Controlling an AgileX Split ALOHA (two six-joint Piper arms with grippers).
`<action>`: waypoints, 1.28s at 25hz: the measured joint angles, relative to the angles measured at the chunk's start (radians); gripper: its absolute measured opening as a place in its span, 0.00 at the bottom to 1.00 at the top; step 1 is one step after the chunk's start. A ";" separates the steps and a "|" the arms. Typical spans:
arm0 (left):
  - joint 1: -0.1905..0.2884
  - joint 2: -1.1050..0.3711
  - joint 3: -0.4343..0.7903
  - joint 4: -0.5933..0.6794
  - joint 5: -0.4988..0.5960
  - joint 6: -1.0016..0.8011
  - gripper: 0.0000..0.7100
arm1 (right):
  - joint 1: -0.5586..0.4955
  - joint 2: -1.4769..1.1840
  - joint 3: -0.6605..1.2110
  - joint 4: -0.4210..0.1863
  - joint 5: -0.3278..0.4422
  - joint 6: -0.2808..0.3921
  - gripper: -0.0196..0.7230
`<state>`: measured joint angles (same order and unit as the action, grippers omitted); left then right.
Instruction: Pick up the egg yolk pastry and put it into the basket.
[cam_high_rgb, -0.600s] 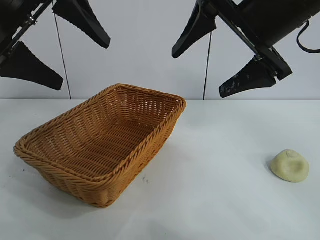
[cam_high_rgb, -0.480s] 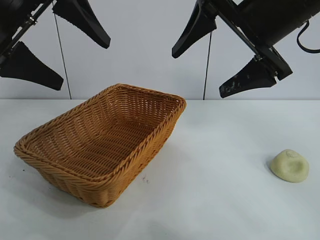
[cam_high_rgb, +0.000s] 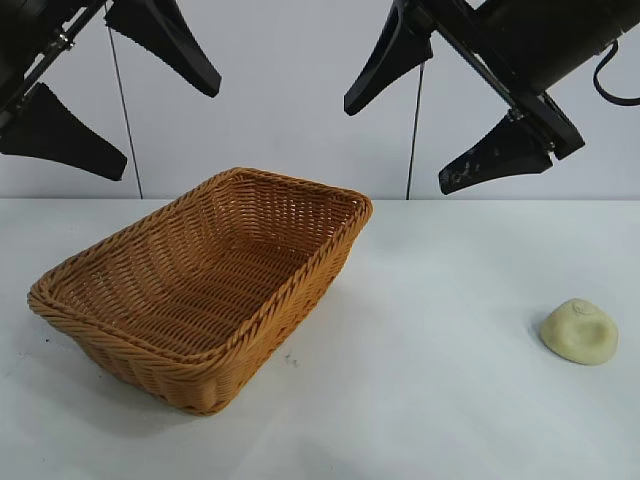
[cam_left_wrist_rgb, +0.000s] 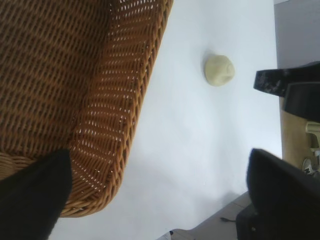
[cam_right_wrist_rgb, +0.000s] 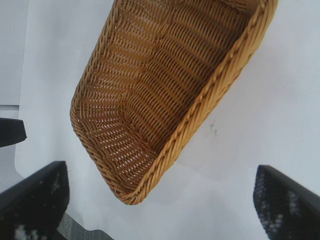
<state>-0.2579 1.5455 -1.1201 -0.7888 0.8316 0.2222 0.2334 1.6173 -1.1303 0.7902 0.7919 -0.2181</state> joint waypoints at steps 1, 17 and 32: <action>0.000 0.000 0.000 0.000 -0.001 0.000 0.98 | 0.000 0.000 0.000 0.000 0.000 0.000 0.96; 0.015 -0.010 0.000 -0.052 -0.028 -0.010 0.98 | 0.000 0.000 0.000 0.000 -0.001 0.000 0.96; -0.123 -0.206 0.061 0.547 0.042 -0.868 0.98 | 0.000 0.000 0.000 -0.001 -0.002 0.000 0.96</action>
<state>-0.3807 1.3394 -1.0587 -0.2421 0.8738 -0.6463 0.2334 1.6173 -1.1303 0.7893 0.7900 -0.2181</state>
